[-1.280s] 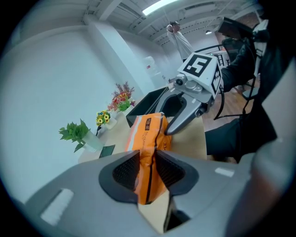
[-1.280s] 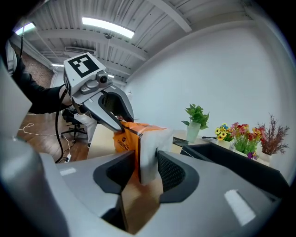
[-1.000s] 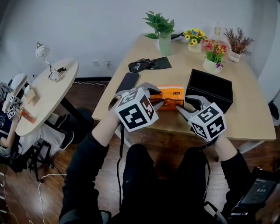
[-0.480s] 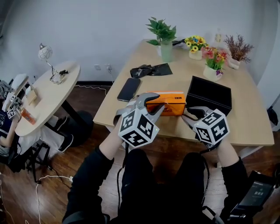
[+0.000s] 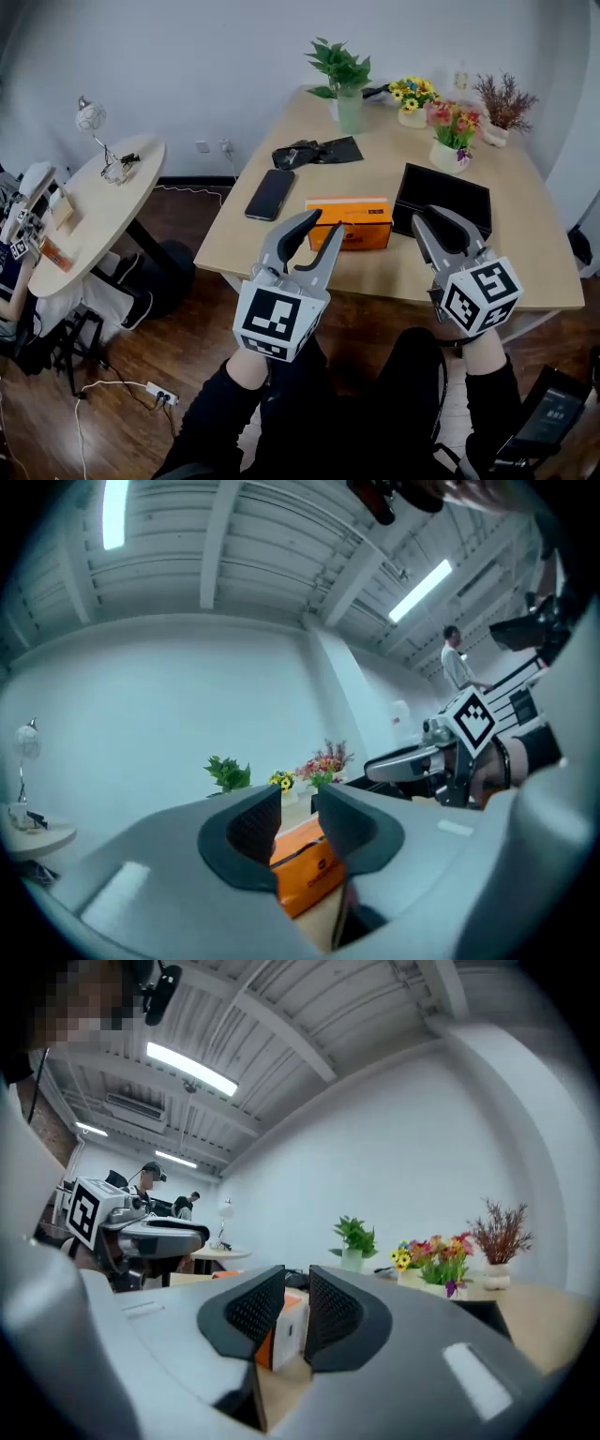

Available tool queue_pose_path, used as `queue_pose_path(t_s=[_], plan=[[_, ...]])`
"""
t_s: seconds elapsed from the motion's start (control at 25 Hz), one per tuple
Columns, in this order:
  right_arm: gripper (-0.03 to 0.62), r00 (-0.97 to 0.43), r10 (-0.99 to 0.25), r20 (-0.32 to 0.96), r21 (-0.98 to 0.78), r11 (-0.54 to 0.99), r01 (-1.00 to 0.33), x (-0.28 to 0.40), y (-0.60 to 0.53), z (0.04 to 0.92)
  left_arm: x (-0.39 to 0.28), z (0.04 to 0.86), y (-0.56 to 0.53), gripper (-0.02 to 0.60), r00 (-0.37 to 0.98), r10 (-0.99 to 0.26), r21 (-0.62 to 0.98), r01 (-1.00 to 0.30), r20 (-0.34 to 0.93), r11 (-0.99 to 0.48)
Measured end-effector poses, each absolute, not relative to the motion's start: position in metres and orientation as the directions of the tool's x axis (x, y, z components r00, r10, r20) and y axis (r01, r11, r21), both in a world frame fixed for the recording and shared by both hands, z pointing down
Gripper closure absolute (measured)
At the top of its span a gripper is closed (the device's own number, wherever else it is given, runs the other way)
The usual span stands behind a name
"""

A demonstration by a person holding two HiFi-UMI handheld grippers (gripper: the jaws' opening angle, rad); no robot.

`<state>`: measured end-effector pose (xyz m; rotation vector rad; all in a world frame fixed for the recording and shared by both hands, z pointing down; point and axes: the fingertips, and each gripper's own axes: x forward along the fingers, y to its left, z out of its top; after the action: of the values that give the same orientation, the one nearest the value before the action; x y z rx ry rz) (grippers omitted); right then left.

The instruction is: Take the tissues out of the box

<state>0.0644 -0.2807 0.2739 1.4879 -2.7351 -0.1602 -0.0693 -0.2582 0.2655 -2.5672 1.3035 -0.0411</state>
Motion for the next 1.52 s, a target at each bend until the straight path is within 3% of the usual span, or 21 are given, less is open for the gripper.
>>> queue_pose_path(t_s=[0.36,0.56,0.84,1.12,1.52], plan=[[0.514,-0.397,-0.817,-0.418,0.295,0.291,-0.910,0.087,-0.212,0.197,-0.034,0.205,-0.215,0.479,0.570,-0.734,-0.222,-0.821,-0.369,-0.526],[0.504,-0.327,-0.790,-0.518,0.352,0.151,-0.924,0.108,-0.177,0.182,-0.006,0.208,-0.195,0.479,0.582,-0.713,-0.293,-0.813,-0.391,-0.503],[0.502,-0.282,-0.754,-0.593,0.394,0.034,-0.919,0.130,-0.148,0.168,0.026,0.205,-0.180,0.480,0.580,-0.671,-0.300,-0.814,-0.463,-0.497],[0.502,-0.261,-0.767,-0.587,0.361,0.041,-0.932,0.144,-0.149,0.172,0.038,0.218,-0.194,0.481,0.601,-0.678,-0.188,-0.790,-0.423,-0.583],[0.512,-0.269,-0.779,-0.566,0.358,0.062,-0.932,0.140,-0.153,0.177,0.036,0.223,-0.199,0.482,0.594,-0.696,-0.195,-0.799,-0.403,-0.569]])
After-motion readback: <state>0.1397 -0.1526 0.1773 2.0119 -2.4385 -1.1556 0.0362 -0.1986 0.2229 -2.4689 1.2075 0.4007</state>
